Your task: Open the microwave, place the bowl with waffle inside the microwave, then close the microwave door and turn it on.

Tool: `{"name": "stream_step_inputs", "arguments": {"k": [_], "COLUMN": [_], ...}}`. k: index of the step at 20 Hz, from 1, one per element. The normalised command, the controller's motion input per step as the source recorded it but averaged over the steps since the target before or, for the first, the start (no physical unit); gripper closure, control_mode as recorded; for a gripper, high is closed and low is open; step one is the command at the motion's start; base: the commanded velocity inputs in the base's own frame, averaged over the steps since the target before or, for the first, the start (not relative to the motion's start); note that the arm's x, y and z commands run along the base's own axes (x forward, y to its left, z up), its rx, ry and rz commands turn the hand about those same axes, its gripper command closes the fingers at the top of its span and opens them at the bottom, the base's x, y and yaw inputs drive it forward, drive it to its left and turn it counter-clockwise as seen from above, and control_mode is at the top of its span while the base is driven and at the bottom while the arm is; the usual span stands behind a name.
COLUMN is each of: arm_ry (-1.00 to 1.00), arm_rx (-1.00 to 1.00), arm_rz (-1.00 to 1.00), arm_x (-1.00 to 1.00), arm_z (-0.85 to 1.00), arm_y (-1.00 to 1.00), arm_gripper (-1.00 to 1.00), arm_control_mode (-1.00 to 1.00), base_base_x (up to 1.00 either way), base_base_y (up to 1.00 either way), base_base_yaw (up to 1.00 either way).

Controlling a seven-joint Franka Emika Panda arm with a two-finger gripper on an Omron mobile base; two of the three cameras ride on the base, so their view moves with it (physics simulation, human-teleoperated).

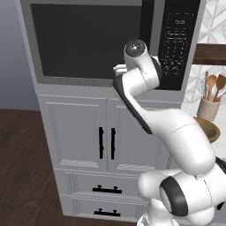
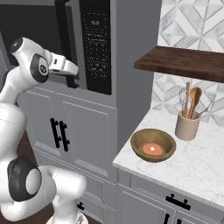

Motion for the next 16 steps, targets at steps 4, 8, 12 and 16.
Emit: {"name": "stream_step_inputs", "arguments": {"k": [4, 8, 12, 16], "arm_ry": [0.00, -0.01, -0.11, -0.20], "arm_rx": [0.00, 0.00, 0.00, 0.00], "arm_rz": [-0.14, -0.11, -0.03, 0.01], "arm_x": [0.34, 0.33, 0.38, 0.51], "arm_z": [-0.22, -0.30, -0.59, -0.87], "arm_y": [-0.24, -0.29, -0.47, -0.79], "arm_gripper": [-1.00, -1.00, -1.00, -1.00], "arm_control_mode": [-1.00, -1.00, -1.00, -1.00], "base_base_x": [0.00, 0.00, 0.00, 0.00], "base_base_y": [0.00, 0.00, 0.00, 0.00], "base_base_yaw": [0.00, 0.00, 0.00, 0.00]}}
